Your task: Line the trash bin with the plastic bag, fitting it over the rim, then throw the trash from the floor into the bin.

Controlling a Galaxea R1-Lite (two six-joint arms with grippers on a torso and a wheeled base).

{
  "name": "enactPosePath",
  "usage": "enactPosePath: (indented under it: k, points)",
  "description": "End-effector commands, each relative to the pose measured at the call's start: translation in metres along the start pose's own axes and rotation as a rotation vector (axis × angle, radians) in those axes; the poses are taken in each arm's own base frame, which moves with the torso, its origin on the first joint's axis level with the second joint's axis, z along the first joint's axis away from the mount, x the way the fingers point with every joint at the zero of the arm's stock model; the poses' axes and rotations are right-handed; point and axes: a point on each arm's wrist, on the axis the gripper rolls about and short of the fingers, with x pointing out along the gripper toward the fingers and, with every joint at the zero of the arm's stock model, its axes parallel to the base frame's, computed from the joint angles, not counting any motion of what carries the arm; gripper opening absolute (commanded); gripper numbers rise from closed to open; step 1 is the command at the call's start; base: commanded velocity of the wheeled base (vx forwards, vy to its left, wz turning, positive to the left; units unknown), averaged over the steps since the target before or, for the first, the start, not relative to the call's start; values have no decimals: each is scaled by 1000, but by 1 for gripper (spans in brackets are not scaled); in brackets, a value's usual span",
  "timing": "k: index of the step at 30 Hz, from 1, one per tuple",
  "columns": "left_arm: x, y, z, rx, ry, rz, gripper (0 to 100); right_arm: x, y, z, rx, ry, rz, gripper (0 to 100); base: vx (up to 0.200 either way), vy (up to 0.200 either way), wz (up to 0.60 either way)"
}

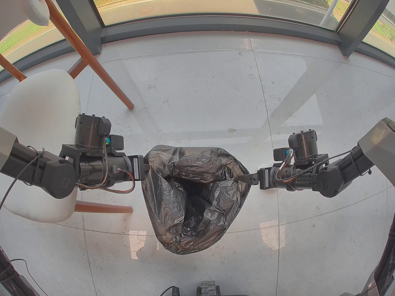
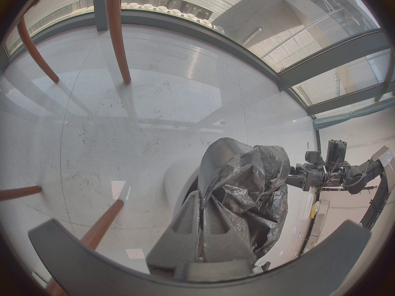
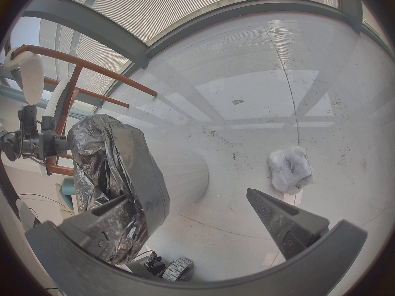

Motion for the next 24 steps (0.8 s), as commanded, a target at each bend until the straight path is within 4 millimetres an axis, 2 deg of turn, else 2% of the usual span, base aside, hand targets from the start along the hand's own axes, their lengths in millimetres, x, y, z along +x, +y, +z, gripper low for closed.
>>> enactPosePath:
  k: [1,8,10,24]
  points:
    - [-11,8,17,15,-52,21,0,3,-7,-3,11,9,-12,100,0,0,0]
    - [-12,15,17,12,-46,30,0,9,-20,-6,23,-11,-36,100,0,0,0]
    - [-13,23,18,0,-50,46,0,11,-25,-5,25,-26,-42,100,0,0,0]
    - [1,31,7,-15,4,48,0,23,-30,-15,31,-2,-44,100,0,0,0]
